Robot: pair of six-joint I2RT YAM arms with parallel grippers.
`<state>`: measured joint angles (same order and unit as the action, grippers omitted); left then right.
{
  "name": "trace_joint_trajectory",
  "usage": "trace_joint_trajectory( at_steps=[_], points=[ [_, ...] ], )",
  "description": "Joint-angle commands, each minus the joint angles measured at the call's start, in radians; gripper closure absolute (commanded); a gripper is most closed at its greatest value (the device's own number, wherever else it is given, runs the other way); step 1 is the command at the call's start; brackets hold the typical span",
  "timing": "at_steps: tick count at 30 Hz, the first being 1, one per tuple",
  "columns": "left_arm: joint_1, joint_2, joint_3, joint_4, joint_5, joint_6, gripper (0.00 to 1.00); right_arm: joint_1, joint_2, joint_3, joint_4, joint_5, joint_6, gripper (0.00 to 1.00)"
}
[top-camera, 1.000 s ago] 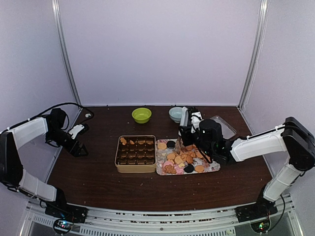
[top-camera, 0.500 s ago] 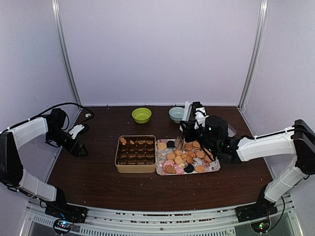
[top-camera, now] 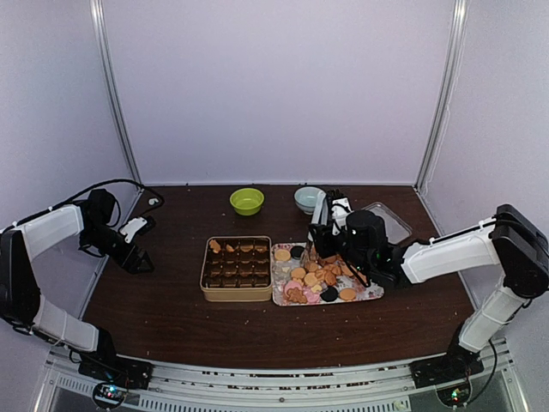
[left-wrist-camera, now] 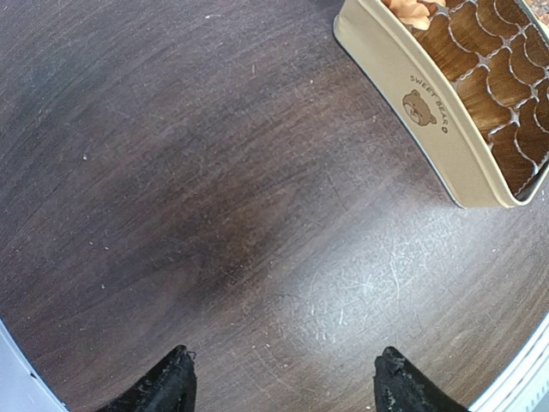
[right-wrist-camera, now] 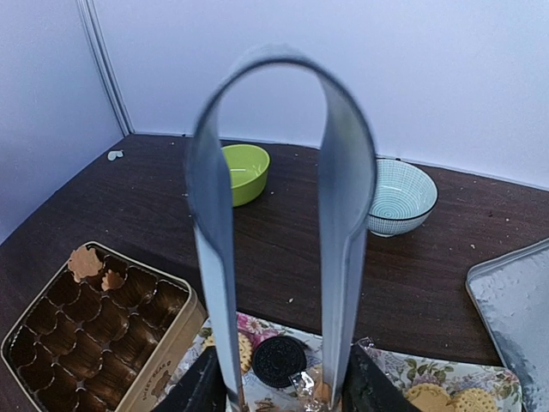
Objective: Pack the cookies
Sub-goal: Pick up the fake cookies from the plate.
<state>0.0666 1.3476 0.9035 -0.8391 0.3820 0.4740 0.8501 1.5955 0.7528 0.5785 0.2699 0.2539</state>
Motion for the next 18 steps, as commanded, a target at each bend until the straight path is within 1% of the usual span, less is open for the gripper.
trace_joint_trajectory(
  at_steps=[1, 4, 8, 10, 13, 16, 18],
  points=[
    [0.010, -0.005, 0.018, -0.007, 0.020, 0.021, 0.26, -0.006, 0.017, 0.030, 0.032, 0.019, -0.015, 0.56],
    [0.010, -0.007, 0.018, -0.008, 0.017, 0.020, 0.26, -0.006, 0.023, 0.026, 0.034, 0.009, -0.008, 0.62],
    [0.009, -0.007, 0.021, -0.010, 0.017, 0.020, 0.26, -0.006, 0.008, 0.016, 0.038, 0.010, 0.001, 0.76],
    [0.010, -0.007, 0.021, -0.010, 0.018, 0.020, 0.26, -0.004, -0.015, 0.013, 0.037, 0.018, -0.005, 0.82],
    [0.010, -0.005, 0.023, -0.009, 0.018, 0.020, 0.27, -0.006, -0.060, 0.020, 0.024, 0.021, -0.022, 0.87],
    [0.009, -0.002, 0.026, -0.009, 0.020, 0.018, 0.27, -0.006, -0.097, 0.039, 0.002, 0.012, -0.037, 0.89],
    [0.009, -0.001, 0.026, -0.009, 0.019, 0.018, 0.27, -0.006, -0.112, 0.054, -0.007, 0.005, -0.041, 0.92]
  ],
)
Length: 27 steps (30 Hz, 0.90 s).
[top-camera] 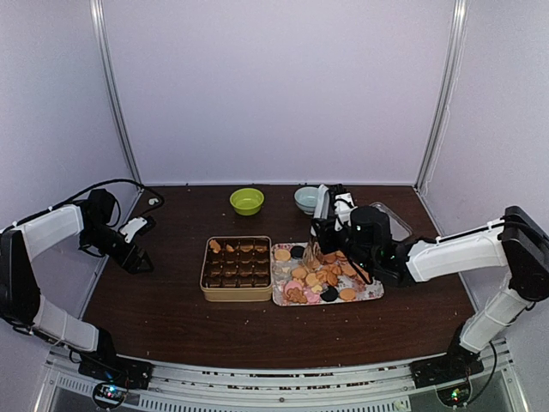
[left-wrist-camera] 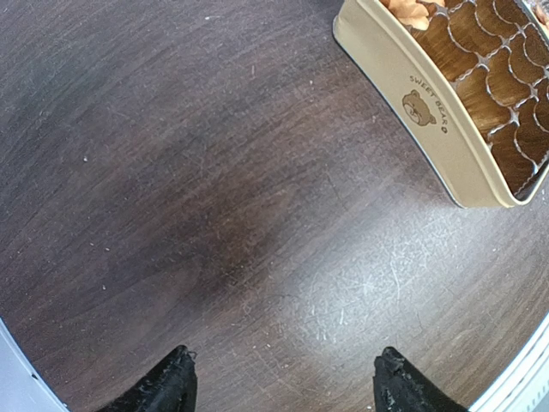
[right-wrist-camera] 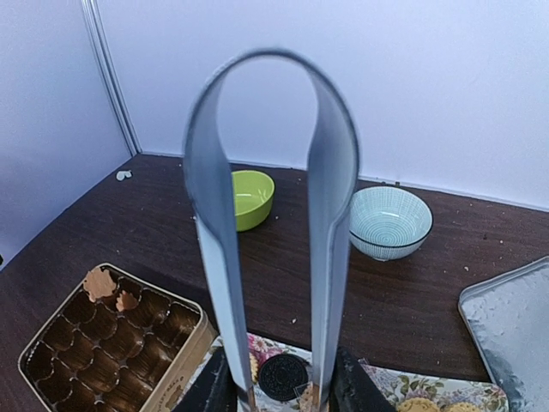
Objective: Pack the cookies
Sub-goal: Pick up the fake cookies from the plate, then place the fake cookies in the empty pocket of the box.
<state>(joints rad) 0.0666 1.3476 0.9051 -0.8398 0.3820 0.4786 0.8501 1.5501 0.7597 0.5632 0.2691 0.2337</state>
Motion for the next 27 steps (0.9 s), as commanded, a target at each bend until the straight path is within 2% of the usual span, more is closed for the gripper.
trace_joint_trajectory(
  at_steps=[1, 8, 19, 27],
  points=[
    [0.009, -0.001, 0.026, -0.008, 0.019, 0.014, 0.27, -0.006, -0.072, 0.054, 0.006, 0.003, -0.019, 0.94],
    [0.010, -0.008, 0.025, -0.013, 0.015, 0.017, 0.27, -0.002, -0.045, 0.150, 0.016, -0.069, 0.013, 0.94],
    [0.009, -0.009, 0.020, -0.018, 0.019, 0.020, 0.27, 0.064, 0.242, 0.502, -0.015, -0.177, 0.046, 0.93],
    [0.009, -0.013, 0.025, -0.019, 0.025, 0.021, 0.27, 0.081, 0.371, 0.629, -0.037, -0.209, 0.076, 0.92]
  ],
)
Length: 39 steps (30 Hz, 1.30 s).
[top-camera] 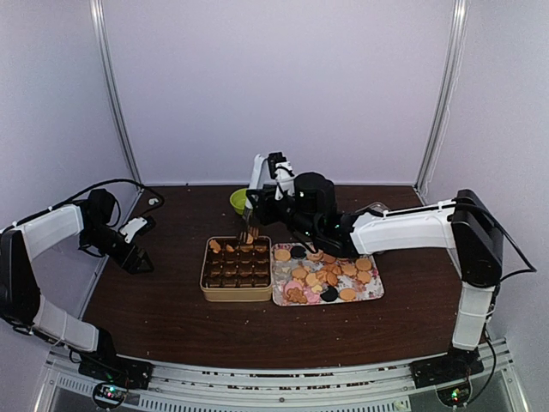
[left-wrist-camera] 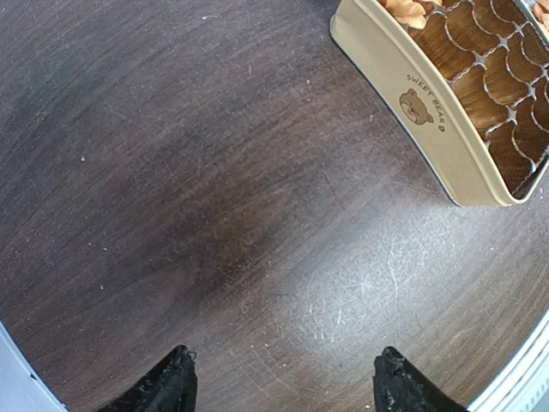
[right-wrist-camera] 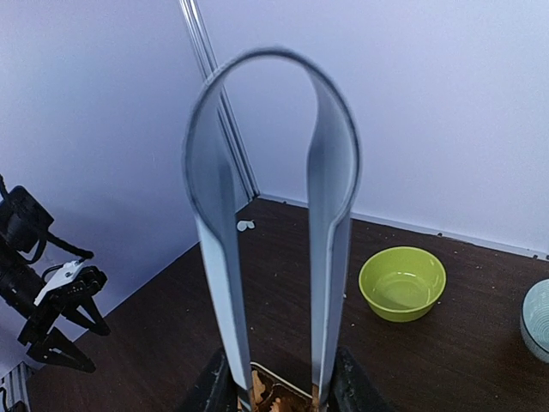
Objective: Pack the cookies
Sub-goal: Place the fake cookies in the empty pocket of the box.
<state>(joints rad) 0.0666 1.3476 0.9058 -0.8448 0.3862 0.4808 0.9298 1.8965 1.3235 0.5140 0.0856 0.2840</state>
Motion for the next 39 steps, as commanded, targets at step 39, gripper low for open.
trace_joint_trajectory(
  at_steps=[39],
  points=[
    [0.010, -0.016, 0.020, -0.027, 0.025, 0.020, 0.26, 0.001, 0.050, 0.061, 0.067, 0.039, -0.039, 0.68]
  ],
)
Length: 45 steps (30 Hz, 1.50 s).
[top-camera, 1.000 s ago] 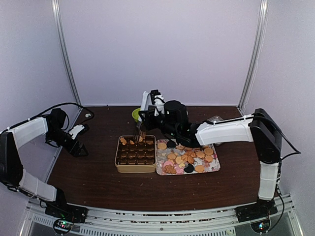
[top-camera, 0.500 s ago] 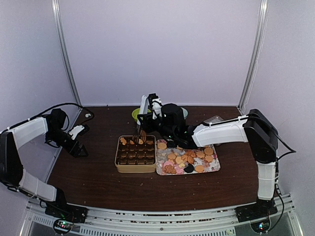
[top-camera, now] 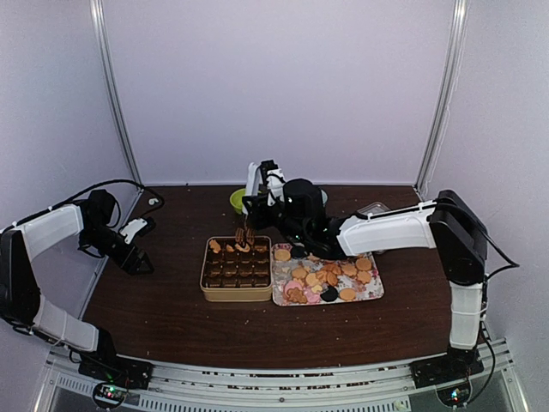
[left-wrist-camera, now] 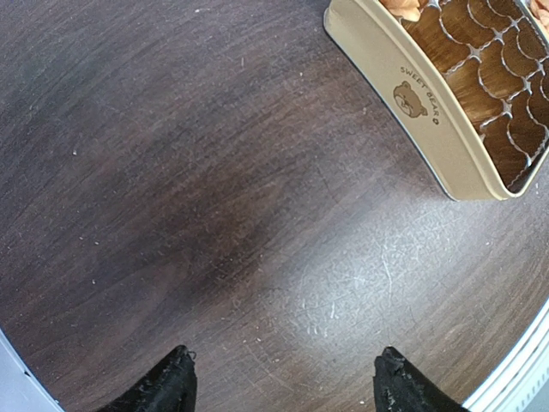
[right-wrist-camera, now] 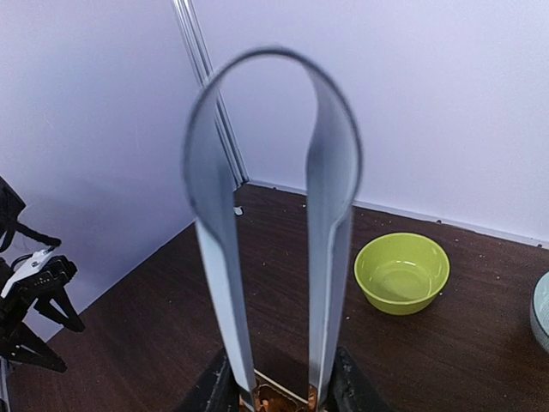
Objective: Pack the cookies
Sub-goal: Place the fake cookies in the empty pocket of the box, then adjust the fake cookies in the empty pocket of the box.
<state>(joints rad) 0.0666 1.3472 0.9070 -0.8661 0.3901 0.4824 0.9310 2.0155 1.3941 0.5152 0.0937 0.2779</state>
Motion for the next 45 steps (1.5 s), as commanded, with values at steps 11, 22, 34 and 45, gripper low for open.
trace_joint_trajectory(
  at_steps=[11, 22, 34, 45],
  points=[
    [0.010, -0.017, 0.021, -0.010, 0.020, 0.023, 0.26, 0.055, -0.054, -0.003, 0.051, 0.038, -0.112, 0.69],
    [0.009, -0.022, 0.018, -0.019, 0.014, 0.033, 0.26, 0.077, -0.018, 0.029, 0.010, 0.064, -0.191, 0.62],
    [0.010, -0.030, 0.021, -0.028, 0.007, 0.042, 0.27, 0.112, 0.003, 0.052, -0.001, 0.085, -0.273, 0.62],
    [0.009, -0.031, 0.027, -0.035, 0.007, 0.042, 0.27, 0.125, 0.043, 0.111, -0.019, 0.103, -0.310, 0.62]
  ],
)
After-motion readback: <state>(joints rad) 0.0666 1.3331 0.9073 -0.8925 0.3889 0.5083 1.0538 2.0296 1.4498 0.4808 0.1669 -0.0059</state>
